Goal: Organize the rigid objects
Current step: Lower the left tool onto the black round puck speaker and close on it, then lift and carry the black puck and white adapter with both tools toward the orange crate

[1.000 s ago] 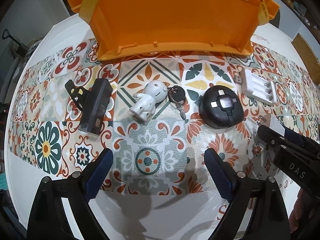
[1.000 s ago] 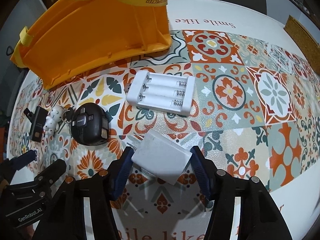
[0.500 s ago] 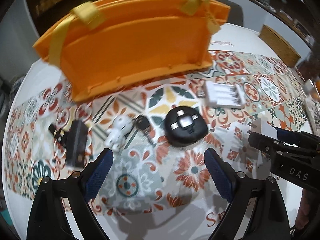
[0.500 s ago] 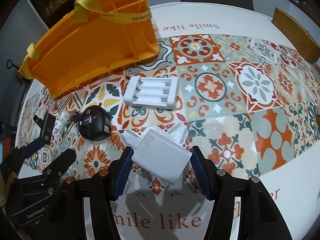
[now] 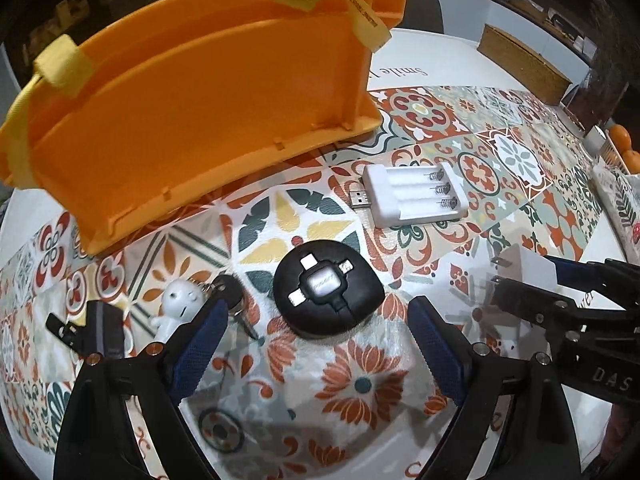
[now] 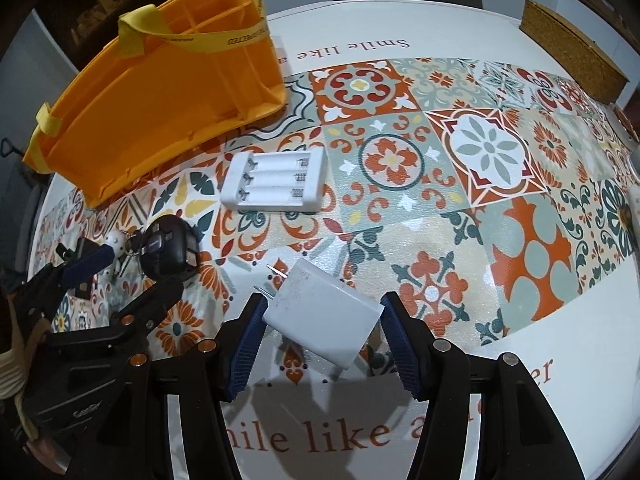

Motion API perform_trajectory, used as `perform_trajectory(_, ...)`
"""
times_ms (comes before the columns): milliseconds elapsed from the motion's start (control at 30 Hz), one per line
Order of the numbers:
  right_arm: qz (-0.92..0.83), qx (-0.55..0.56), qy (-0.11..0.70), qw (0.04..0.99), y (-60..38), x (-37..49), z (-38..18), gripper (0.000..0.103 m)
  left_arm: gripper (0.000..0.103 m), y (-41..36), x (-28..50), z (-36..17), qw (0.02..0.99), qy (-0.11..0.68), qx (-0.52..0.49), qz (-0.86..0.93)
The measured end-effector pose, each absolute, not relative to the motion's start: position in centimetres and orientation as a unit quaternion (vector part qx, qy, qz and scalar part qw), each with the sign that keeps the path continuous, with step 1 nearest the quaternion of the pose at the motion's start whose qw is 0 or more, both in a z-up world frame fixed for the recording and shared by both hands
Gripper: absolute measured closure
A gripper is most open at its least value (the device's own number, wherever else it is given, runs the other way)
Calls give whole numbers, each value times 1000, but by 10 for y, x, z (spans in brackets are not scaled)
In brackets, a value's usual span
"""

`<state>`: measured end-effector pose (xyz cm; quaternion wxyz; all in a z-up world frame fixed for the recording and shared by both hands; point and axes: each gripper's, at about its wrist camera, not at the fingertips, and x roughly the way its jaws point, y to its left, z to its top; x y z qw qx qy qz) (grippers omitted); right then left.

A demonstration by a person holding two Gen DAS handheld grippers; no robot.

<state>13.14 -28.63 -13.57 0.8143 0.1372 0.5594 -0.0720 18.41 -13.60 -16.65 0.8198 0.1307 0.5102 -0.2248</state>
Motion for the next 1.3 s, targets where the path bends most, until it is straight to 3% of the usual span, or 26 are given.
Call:
perform_trajectory(567,-77,141,569,807,-289,134,-146,44,30,-145,197,-186,813,517,138,-231)
perform_trajectory(700,-78,139,570,806,-290,134,-148,44,41,-145,195,-184,815,511,142,-234)
perform_trajectory(1300,-72,134,562,813,-287,130,-136,44,41,-129,181,-162,818,519,105,-222)
